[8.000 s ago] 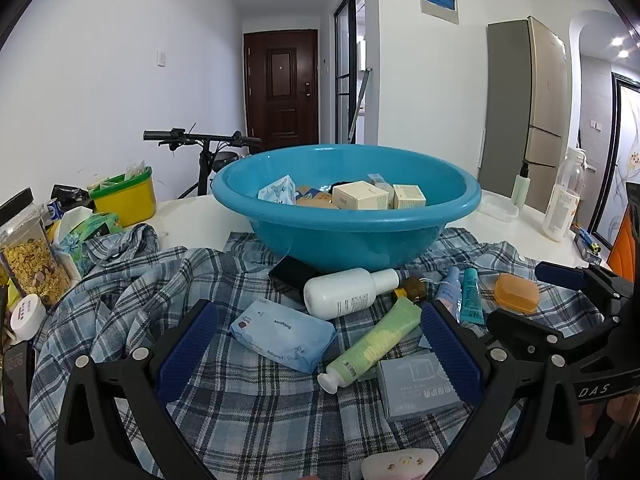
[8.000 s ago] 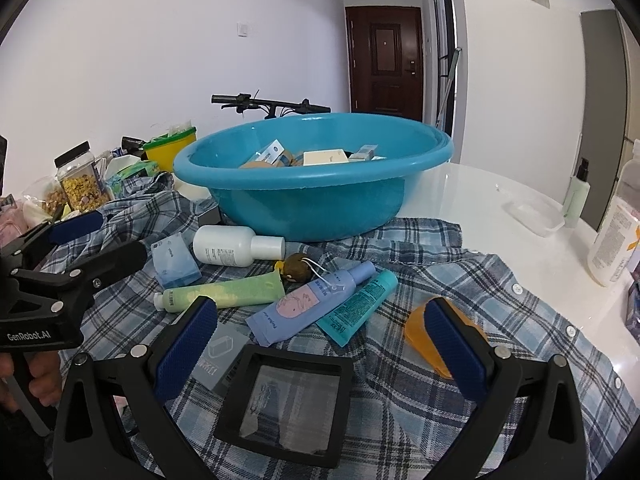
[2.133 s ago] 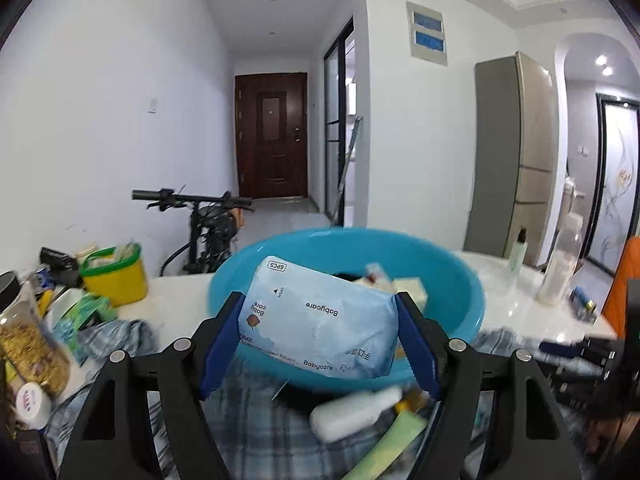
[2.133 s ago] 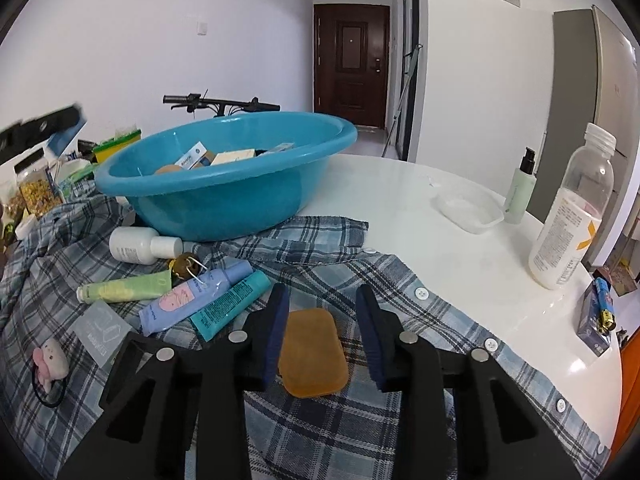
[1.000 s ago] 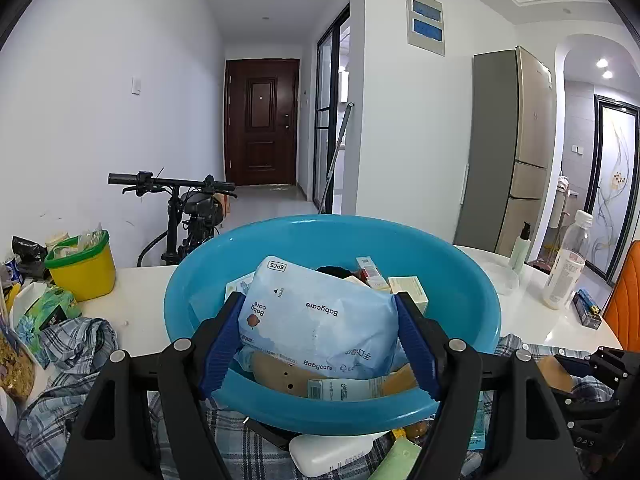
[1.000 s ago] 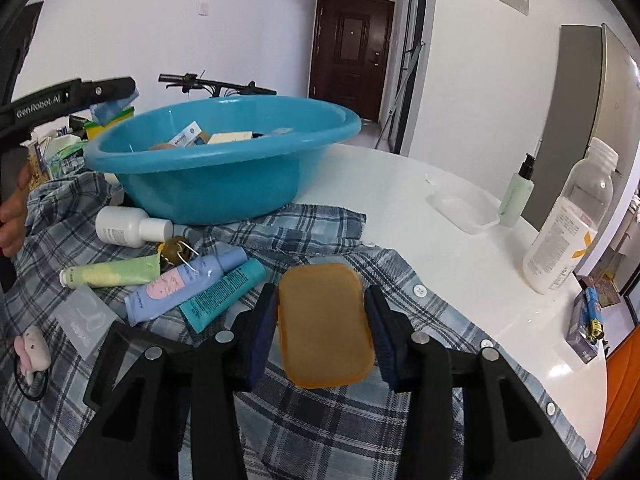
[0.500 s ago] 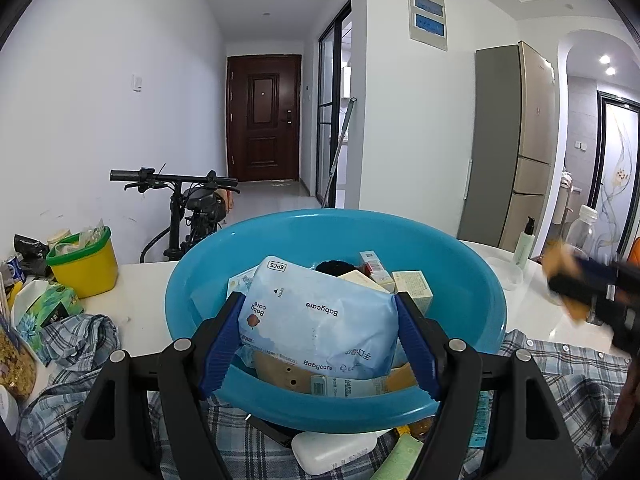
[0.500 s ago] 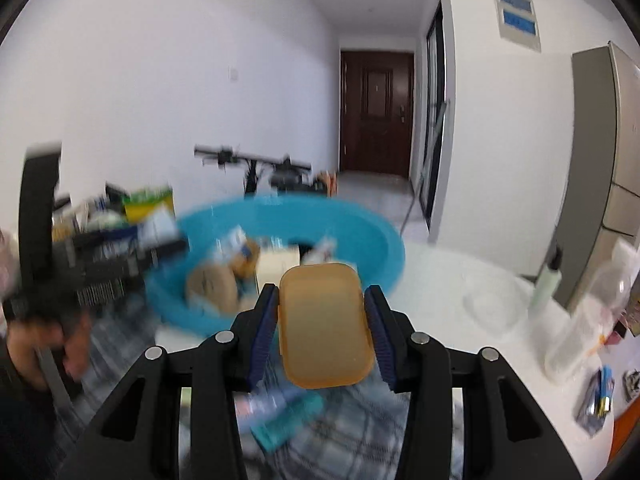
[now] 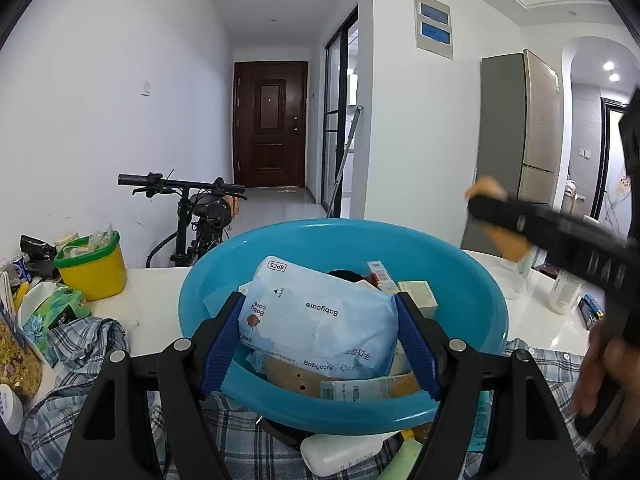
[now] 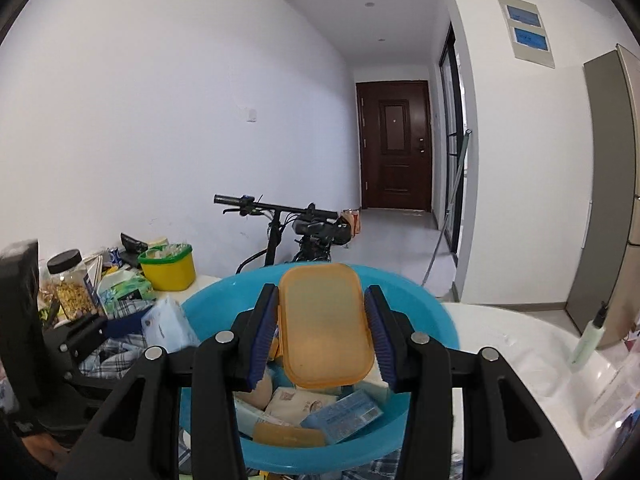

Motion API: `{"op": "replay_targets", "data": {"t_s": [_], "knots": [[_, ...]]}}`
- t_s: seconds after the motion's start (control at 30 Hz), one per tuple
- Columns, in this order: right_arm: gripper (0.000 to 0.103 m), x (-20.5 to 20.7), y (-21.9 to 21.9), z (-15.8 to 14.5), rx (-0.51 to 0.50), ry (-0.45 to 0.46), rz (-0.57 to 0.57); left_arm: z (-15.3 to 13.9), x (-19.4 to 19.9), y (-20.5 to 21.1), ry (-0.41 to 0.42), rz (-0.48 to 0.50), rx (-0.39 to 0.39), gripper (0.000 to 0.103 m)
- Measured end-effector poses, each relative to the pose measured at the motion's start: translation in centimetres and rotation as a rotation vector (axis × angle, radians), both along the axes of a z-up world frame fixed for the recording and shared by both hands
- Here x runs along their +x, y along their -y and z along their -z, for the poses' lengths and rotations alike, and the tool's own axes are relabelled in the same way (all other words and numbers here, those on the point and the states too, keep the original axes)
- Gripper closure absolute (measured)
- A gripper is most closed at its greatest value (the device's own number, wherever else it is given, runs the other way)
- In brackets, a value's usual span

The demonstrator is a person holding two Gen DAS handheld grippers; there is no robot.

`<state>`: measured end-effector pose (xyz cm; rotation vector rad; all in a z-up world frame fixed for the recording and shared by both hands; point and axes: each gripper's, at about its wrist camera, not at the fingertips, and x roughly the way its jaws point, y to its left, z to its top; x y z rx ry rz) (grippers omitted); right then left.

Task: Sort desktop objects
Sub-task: 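Carry the wipes into the blue basin with the left tool while the right lifts the soap, then lower the orange soap into the blue basin and open the right tool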

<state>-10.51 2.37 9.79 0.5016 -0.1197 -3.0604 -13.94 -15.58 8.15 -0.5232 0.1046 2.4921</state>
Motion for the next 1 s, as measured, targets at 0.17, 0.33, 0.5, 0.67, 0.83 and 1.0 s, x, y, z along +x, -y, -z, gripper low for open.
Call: {"op": "replay_targets", "data": {"t_s": [0.17, 0.33, 0.5, 0.67, 0.83, 1.0], "knots": [[0.06, -0.8, 0.8, 1.7, 0.024, 0.04, 0.001, 0.4, -0.3, -0.2, 0.001, -0.012, -0.011, 0.027], [0.06, -0.9, 1.2, 1.9, 0.043, 0.032, 0.012, 0.6, -0.6, -0.1, -0.001, -0.021, -0.015, 0.027], [0.06, -1.0, 0.7, 2.3, 0.042, 0.045, 0.022, 0.5, -0.7, 0.2, -0.003, -0.028, 0.0, 0.027], [0.06, -1.1, 1.0, 2.5, 0.056, 0.05, 0.02, 0.5, -0.9, 0.3, -0.001, -0.036, 0.001, 0.027], [0.06, -0.9, 1.3, 2.5, 0.072, 0.045, 0.014, 0.6, -0.8, 0.3, -0.007, -0.045, -0.002, 0.027], [0.06, -0.8, 1.2, 2.3, 0.071, 0.041, 0.015, 0.6, -0.8, 0.2, -0.007, -0.043, -0.005, 0.027]]}}
